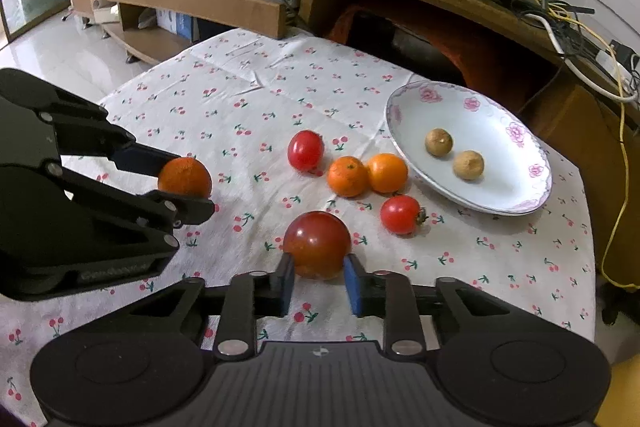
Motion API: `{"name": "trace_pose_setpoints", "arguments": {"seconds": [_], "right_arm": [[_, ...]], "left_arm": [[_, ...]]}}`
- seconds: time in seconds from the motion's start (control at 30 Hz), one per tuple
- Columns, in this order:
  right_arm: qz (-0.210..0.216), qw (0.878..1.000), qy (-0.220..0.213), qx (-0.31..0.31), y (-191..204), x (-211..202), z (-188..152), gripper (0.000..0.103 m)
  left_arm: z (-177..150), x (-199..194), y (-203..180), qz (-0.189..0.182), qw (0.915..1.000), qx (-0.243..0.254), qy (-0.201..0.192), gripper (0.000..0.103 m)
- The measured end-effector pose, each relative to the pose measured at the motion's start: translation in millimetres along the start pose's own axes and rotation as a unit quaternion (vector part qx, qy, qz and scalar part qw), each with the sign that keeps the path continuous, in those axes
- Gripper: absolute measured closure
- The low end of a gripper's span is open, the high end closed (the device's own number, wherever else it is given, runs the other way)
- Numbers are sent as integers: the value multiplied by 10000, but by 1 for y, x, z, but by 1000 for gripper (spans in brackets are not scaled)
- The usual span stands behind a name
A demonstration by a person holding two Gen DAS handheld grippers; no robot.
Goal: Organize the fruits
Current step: 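Carry the mandarin and the large tomato toward the white bowl with both grippers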
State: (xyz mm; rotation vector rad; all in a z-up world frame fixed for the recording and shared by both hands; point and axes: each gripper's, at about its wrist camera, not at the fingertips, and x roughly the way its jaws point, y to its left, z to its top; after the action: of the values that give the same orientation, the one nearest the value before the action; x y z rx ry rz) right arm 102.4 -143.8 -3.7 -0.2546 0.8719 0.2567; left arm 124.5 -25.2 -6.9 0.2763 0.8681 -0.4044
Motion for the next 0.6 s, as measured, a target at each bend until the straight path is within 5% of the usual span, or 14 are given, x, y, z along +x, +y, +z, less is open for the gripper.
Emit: {"name": "trace_pose_setpoints", "arguments": {"seconds": [0.4, 0.5, 0.6], "right_arm": [[22, 9998, 85, 182, -12, 2, -3, 90], [56, 9996, 42, 285, -18, 3, -3, 84], [138, 9993, 35, 346, -20, 4, -4, 64]], "left_arm": [[0, 4, -2, 1, 10000, 21, 55, 63], [-4, 3, 8, 47, 9999, -70, 64, 63], [-11, 5, 18, 88, 9997, -163, 142, 63]]}}
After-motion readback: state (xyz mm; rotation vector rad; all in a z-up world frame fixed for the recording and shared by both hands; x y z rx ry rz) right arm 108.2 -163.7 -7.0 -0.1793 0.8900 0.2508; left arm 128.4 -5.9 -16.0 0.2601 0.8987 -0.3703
